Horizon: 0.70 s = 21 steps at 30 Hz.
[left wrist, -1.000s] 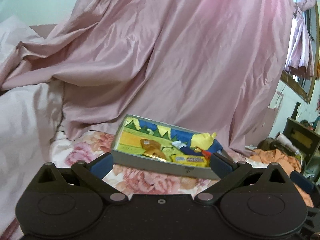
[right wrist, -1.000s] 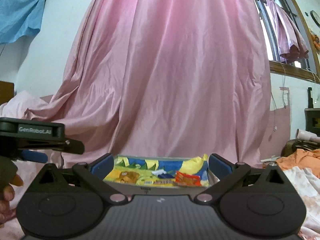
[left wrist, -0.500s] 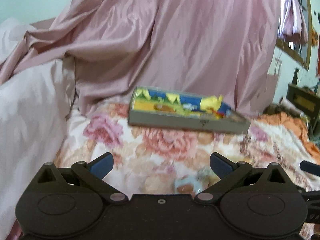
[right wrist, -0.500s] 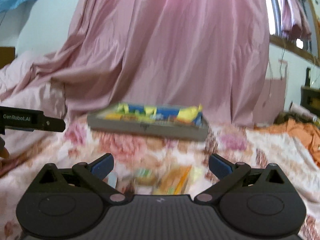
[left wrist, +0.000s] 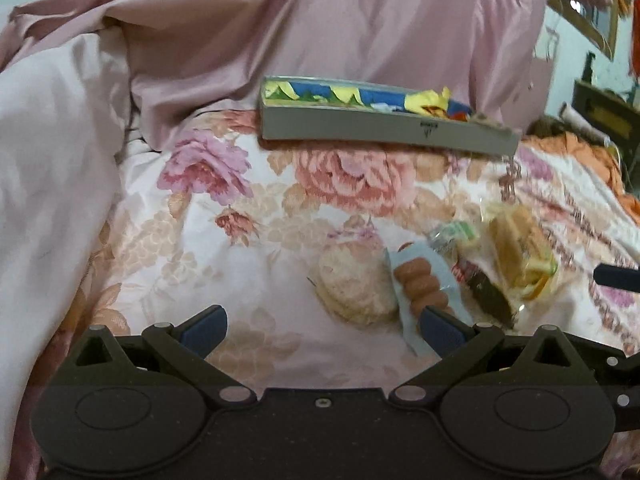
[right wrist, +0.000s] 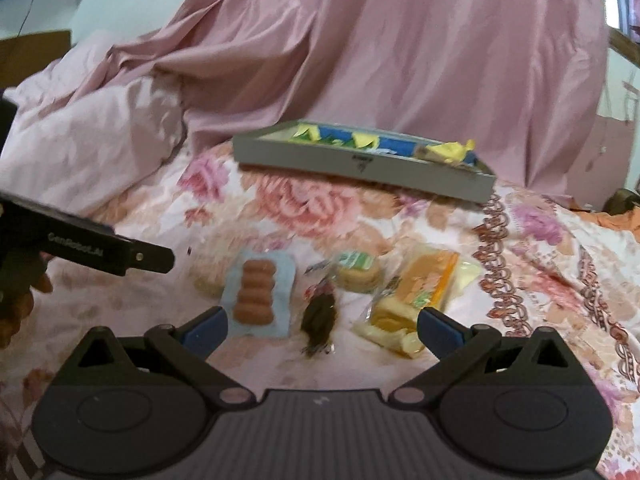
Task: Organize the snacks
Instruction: 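Withdraw both tools from the tray toward the sausages and bread pack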
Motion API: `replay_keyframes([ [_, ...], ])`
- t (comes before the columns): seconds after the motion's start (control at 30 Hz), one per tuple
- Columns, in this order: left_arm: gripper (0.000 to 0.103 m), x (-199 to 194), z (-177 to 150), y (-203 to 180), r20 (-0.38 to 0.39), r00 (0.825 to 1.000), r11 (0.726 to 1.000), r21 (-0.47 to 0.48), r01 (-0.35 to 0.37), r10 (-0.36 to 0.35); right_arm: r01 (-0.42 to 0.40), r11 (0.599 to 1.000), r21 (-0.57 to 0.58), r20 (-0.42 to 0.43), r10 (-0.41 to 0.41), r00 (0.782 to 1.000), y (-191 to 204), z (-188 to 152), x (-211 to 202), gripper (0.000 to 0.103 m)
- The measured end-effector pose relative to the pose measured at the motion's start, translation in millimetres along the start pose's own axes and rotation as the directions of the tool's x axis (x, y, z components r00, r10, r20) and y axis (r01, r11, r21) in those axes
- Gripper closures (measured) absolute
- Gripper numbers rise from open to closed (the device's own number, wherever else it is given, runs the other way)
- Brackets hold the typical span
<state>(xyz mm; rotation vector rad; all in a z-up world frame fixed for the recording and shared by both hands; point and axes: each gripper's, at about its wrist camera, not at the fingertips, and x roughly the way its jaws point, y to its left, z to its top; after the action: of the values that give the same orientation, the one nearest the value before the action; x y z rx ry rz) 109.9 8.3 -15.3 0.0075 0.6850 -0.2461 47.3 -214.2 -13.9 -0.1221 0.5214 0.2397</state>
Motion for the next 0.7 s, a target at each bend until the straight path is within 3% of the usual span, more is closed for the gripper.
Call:
replay_keyframes([
  [0.47, 0.001, 24.9, 5.9, 13.7, -0.026, 0.997, 0.993, 0.095, -0.071, 0.074, -0.098, 0.977, -0.19, -0.076, 0.084, 0.994, 35.2, 7.4, 53.4, 0.001],
  [0.6, 0.001, 29.1, 9.6, 19.9, -0.02, 0.997, 0.994, 0.083, -0.077, 0.079, -0.114, 0.967, -0.229, -0.117, 0.089, 0.989, 44.5, 7.9, 74.9, 0.013],
  [0.7, 0.001, 32.8, 12.4, 22.2, -0.016, 0.997, 0.995, 0.069, -0.072, 0.073, -0.11, 0.97, -0.218, -0.133, 0.083, 0.988, 44.8, 7.2, 88.1, 0.015],
])
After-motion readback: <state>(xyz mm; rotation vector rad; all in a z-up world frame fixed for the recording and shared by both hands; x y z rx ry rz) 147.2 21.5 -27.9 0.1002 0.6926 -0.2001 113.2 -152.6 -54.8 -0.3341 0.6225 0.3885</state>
